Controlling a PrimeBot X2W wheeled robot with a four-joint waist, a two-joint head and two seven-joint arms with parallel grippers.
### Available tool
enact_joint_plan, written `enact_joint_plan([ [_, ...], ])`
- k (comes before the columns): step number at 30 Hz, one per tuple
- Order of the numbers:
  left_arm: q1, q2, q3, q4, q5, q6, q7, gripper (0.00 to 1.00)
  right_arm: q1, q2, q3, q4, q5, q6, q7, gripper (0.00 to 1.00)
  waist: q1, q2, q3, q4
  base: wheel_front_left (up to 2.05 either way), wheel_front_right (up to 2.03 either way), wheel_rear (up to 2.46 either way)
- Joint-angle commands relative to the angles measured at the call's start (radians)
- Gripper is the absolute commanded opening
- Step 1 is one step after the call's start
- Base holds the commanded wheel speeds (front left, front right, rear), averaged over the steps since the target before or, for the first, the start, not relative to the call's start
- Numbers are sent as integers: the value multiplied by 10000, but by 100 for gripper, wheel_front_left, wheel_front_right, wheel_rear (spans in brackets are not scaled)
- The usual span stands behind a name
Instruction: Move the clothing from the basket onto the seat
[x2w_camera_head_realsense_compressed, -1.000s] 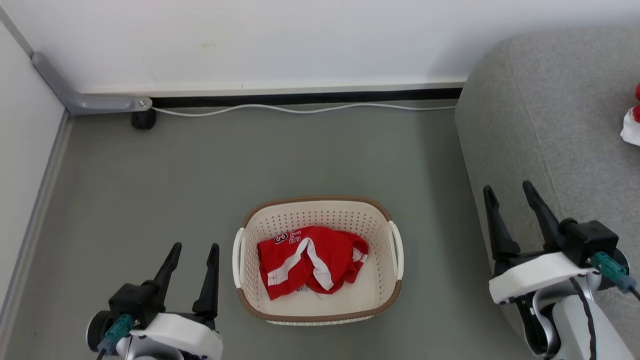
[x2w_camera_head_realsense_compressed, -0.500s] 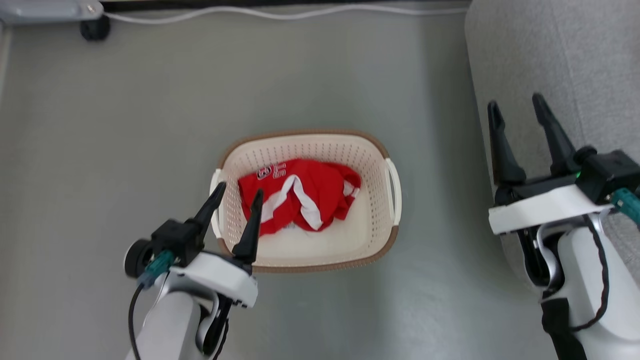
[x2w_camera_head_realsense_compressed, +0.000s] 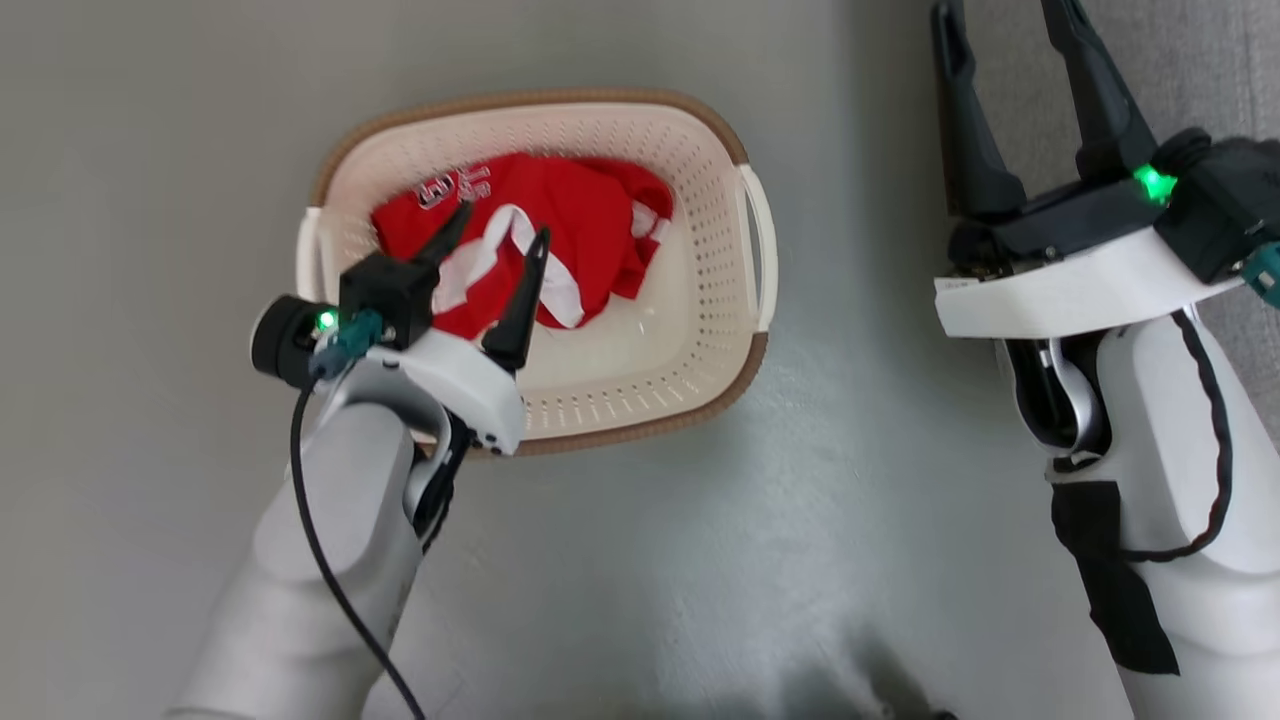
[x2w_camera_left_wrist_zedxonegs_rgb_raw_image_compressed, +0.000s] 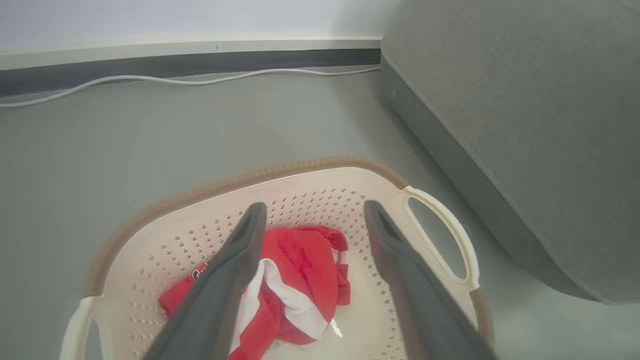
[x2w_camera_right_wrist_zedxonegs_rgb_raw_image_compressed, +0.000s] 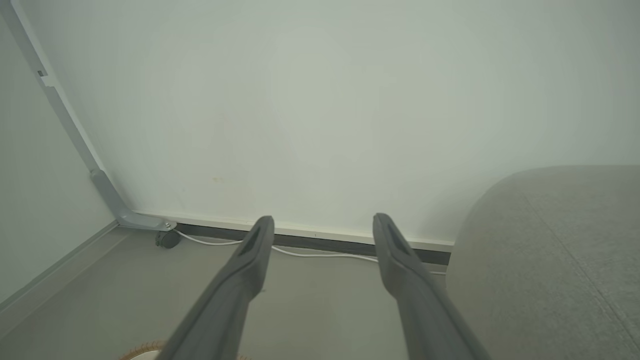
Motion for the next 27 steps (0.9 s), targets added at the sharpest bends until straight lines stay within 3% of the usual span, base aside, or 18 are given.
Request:
enact_joint_plan([
  [1,-319,114,181,134,127,-21,-57,100,-70,129,212,-370,93,29,-59,100,0,0,707,-435,0,0,0],
  [11,-2633,184,80,3018,364,-29,-57,100,-788,208,782,-1058,957,29,-59,100,0,0,2053,-1288,0,0,0],
  [15,-3504,208,271,4292,171,212,-1,100,-910,210,1054,-1263,1355,29,-59,100,0,0,2412,-1668,0,0,0],
  [22,-4249,315,541,5231,-87,650,68,100,-925,211,1156,-1372,1677,29,-59,100,0,0,2705,-2002,0,0,0],
  [27,-4811,769,833,5694,-361,1048,341,100,-906,211,1248,-1562,2022,29,-59,100,0,0,2991,-2325,0,0,0],
])
